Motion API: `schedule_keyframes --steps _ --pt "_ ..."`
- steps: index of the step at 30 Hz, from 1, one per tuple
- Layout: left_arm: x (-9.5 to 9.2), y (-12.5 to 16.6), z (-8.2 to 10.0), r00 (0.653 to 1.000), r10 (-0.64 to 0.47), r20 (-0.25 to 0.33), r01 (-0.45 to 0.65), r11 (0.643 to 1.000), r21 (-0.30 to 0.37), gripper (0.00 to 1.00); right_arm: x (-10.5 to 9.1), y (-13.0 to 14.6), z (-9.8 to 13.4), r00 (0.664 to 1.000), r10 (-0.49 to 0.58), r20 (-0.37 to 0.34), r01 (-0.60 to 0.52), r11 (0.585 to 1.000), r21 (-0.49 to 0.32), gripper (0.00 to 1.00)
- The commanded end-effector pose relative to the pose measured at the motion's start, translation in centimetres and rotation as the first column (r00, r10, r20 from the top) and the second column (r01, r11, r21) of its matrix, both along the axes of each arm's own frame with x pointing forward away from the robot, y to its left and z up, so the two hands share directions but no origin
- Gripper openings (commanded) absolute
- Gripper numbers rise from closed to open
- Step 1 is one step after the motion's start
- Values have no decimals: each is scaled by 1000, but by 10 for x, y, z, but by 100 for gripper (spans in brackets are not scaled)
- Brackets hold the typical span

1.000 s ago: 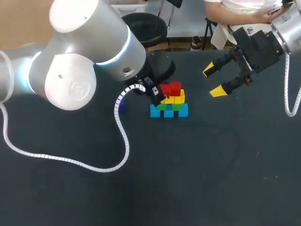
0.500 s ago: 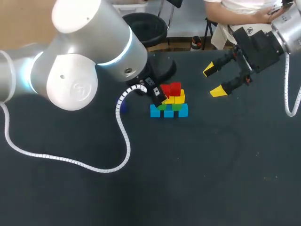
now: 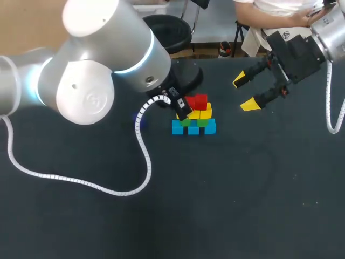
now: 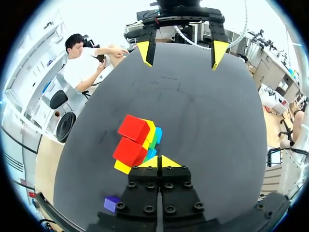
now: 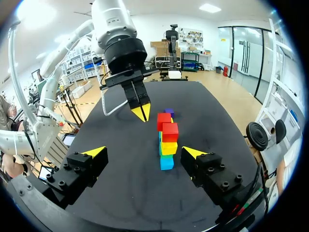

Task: Place the blue cubes, place green cubes on the blue cubes, place the yellow cubes on the green cubes, then place the red cubes on the yellow cubes, and place purple cube on the red cubes.

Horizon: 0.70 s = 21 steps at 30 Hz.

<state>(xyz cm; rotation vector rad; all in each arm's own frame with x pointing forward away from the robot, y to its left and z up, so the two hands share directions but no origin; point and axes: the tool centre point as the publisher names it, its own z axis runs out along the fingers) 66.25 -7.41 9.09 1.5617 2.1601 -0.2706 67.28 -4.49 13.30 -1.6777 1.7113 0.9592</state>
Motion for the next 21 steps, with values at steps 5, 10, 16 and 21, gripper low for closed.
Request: schedule_keyframes --steps 5,10,16,21 --pt "4 0 -2 1000 13 -4 -12 1000 9 0 -1 0 0 1000 -2 2 2 1000 0 100" --pt "6 1 -2 1000 17 -4 -17 1000 13 0 -1 0 0 1000 -2 2 2 1000 0 100" --pt "7 1 -3 1000 20 -8 -20 1000 13 0 -1 0 0 1000 -2 2 2 1000 0 100" --pt "7 0 -4 1000 21 -9 -21 1000 12 0 -1 0 0 1000 -2 2 2 1000 0 100"
